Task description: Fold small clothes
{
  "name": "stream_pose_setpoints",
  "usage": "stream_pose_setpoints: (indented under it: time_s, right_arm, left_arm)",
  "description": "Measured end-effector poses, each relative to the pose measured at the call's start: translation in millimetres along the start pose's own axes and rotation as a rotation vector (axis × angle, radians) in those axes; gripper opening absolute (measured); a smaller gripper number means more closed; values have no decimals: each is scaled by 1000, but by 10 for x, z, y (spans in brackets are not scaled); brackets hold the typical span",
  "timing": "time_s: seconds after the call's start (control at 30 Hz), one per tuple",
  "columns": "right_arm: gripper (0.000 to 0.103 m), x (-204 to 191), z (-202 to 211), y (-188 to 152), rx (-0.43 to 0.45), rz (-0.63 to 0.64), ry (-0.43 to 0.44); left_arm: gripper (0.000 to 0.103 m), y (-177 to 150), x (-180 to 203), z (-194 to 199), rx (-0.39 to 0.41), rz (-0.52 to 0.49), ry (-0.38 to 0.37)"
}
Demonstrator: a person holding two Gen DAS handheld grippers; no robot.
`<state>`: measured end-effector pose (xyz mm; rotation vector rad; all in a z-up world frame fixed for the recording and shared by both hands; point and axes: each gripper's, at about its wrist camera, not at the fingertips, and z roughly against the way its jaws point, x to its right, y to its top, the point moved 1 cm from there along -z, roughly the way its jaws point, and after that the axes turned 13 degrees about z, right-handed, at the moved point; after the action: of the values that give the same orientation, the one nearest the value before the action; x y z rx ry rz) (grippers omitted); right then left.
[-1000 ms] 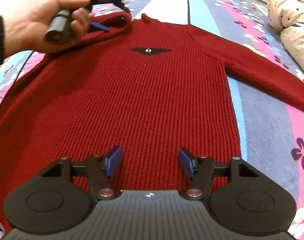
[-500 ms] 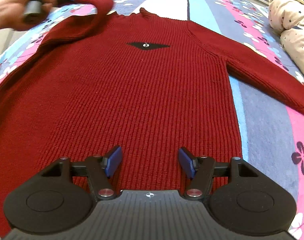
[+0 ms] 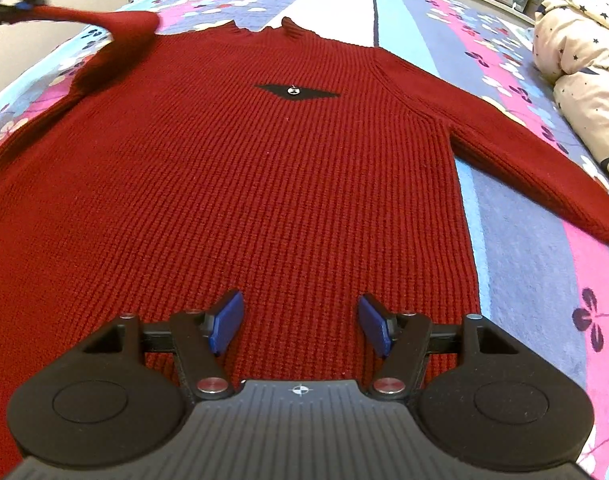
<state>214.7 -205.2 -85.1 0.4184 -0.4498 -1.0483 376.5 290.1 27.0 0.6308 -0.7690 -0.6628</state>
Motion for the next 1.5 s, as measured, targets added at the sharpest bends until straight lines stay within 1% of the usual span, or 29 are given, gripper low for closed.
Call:
stream_pose_setpoints:
  time_s: [0.03, 0.07, 0.13, 0.17, 0.2, 0.23, 0.27, 0.3, 0.33, 0.43, 0.5, 0.57, 0.67, 0.73, 0.83, 0.87, 0.9, 0.93, 0.97, 1.07, 1.13, 1.23, 1.27, 1.3, 1.33, 1.37, 1.4, 1.43, 1.5]
  right_arm:
    - [66, -4, -3, 6, 0, 4, -2]
    - [66, -4, -3, 6, 0, 4, -2]
    - [66, -8, -3, 7, 0, 4, -4]
    - [66, -11, -4, 7, 1, 6, -5]
    - [66, -18, -3, 2, 2, 7, -7]
    - [66, -25, -2, -1, 3, 11, -11]
    - [66, -30, 5, -7, 5, 13, -14]
    - [66, -32, 9, -10, 7, 14, -17]
    - [66, -33, 10, -10, 9, 13, -21]
    - [66, -25, 26, -23, 17, 6, -44]
    - [66, -13, 56, -53, 24, 2, -69]
    - [66, 24, 79, -112, 23, -10, -92]
    - [66, 146, 108, -257, 1, -67, -116]
    - [67, 255, 145, -366, -8, -123, -120]
    - [67, 419, 248, -574, -16, -195, -135]
    - [67, 452, 287, -642, -20, -205, -147]
    - [67, 488, 323, -717, -28, -214, -162]
    - [67, 534, 363, -809, -36, -226, -174]
    - [67, 584, 394, -896, -46, -245, -184]
    - [70, 681, 463, -1132, -64, -322, -166]
    - [71, 725, 495, -1259, -70, -367, -142]
    - [71, 748, 539, -1385, -72, -411, -112]
    - [71, 754, 541, -1408, -73, -429, -96]
    - [65, 752, 542, -1413, -74, -443, -80]
    - [53, 752, 549, -1429, -70, -451, -60]
    - [46, 742, 554, -1423, -61, -454, -37]
    - [28, 721, 566, -1409, -50, -452, -13]
    - [18, 707, 592, -1405, -43, -445, 0]
    - [7, 652, 664, -1366, -22, -411, -22]
  left_arm:
    - [11, 162, -197, 64, 37, -15, 48]
    - [11, 362, -469, 123, 70, -16, 115]
    - [12, 667, -982, 192, 85, 11, 228]
    - [20, 762, -1197, 191, 55, 15, 277]
    - [22, 807, -1385, 187, 21, 19, 314]
    - [32, 811, -1532, 223, 23, 6, 368]
    - [46, 773, -1616, 297, 54, -22, 407]
    - [55, 691, -1652, 387, 86, -40, 399]
    - [65, 614, -1659, 444, 92, -43, 369]
    - [64, 140, -1547, 581, -8, -40, 205]
    - [64, -296, -1361, 701, -99, -55, 86]
    - [64, -825, -1168, 890, -196, -94, -33]
    - [64, -1554, -974, 1160, -342, -153, -153]
    - [63, -1949, -837, 1298, -440, -223, -167]
    - [63, -2321, -758, 1545, -519, -339, -179]
    - [63, -2457, -771, 1605, -556, -397, -166]
    - [63, -2613, -780, 1635, -567, -435, -132]
    - [63, -2707, -854, 1676, -573, -468, -65]
    - [63, -2773, -916, 1713, -578, -472, -31]
    - [63, -2749, -1092, 1896, -589, -429, -42]
    - [63, -2763, -1229, 1975, -620, -389, -12]
    - [62, -2736, -1295, 2087, -645, -343, -11]
    - [56, -2784, -1321, 2144, -666, -334, -18]
    - [50, -2818, -1325, 2153, -688, -323, -25]
    - [38, -2849, -1347, 2180, -712, -313, -35]
    - [25, -2897, -1345, 2225, -722, -322, -47]
    - [19, -2919, -1302, 2253, -713, -346, -56]
    - [14, -2923, -1255, 2300, -699, -370, -58]
    - [11, -2887, -1254, 2377, -678, -373, -80]
